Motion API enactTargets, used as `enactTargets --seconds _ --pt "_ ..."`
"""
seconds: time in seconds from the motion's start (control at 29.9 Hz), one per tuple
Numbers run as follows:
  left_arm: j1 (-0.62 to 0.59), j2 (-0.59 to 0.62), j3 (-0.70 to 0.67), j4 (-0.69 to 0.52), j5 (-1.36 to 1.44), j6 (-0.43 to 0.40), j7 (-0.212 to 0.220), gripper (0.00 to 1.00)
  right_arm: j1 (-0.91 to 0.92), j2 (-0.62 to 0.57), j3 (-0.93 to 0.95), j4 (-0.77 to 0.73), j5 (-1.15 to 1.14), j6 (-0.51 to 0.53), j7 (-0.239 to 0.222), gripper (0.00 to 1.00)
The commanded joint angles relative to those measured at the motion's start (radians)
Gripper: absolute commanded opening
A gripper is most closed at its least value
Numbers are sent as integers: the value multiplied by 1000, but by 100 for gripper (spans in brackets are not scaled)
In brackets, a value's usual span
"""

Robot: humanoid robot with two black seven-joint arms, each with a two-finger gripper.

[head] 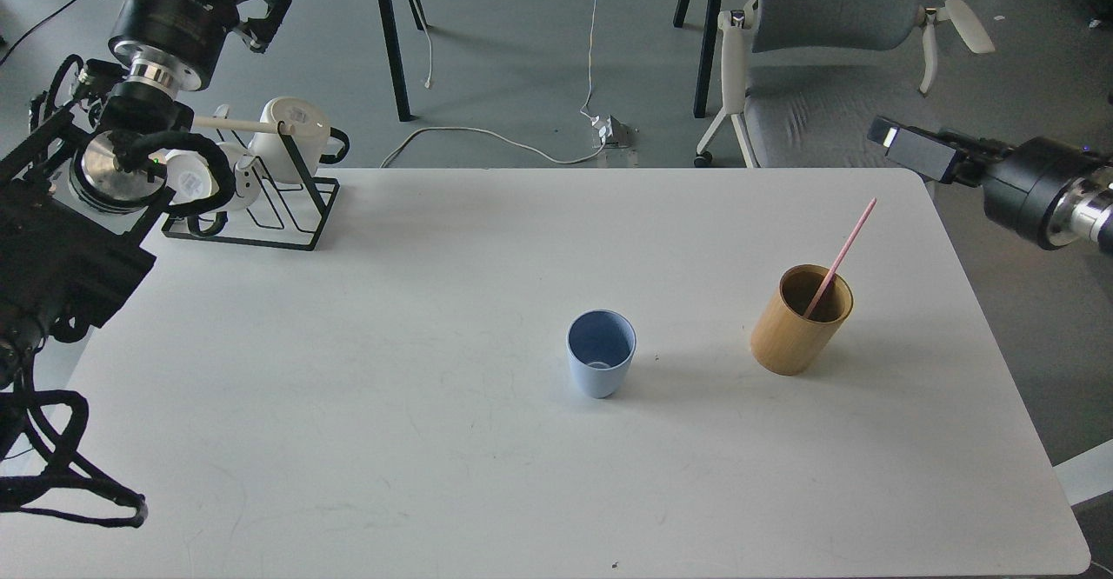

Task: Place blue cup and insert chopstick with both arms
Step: 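Reach the right gripper to the pink straw in the tan cup and grasp it, then pull the pink straw up out of the tan cup with the right gripper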

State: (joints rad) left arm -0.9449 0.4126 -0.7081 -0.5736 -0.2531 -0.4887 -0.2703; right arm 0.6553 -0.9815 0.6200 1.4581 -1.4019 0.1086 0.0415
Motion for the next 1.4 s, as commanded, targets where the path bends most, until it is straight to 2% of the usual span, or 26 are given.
enactTargets --seconds 0.0,0.23,0.37,0.47,0.77,0.9,0.94,1.14,1.37 --pt "8 -5 -2 0 0 0 -7 99 -9 64 -74 -25 -35 -7 -3 96" --pt "14 -3 -4 -2 0 0 -9 99 -13 135 -131 -108 -54 -26 -5 88" --pt "15 2 -4 -2 0 0 -9 99 -14 167 -132 -133 -54 -26 -3 86" --pt "15 0 -4 -2 2 0 -9 99 -14 190 -132 -180 -54 -26 -3 78" --pt "17 -8 -4 0 2 0 -10 99 -3 244 -175 -239 -141 -26 -5 38" --pt "20 -6 -4 0 0 0 -10 99 -2 245 -175 -237 -144 -24 -5 13" --pt "20 -6 -4 0 0 0 -10 99 -2 245 -175 -237 -144 -26 -5 9" --pt "18 -3 -5 0 0 0 -12 99 -3 221 -169 -210 -144 -29 -3 4" --pt "18 2 -5 0 0 0 -12 99 -5 87 -131 -59 -140 -30 -3 3"
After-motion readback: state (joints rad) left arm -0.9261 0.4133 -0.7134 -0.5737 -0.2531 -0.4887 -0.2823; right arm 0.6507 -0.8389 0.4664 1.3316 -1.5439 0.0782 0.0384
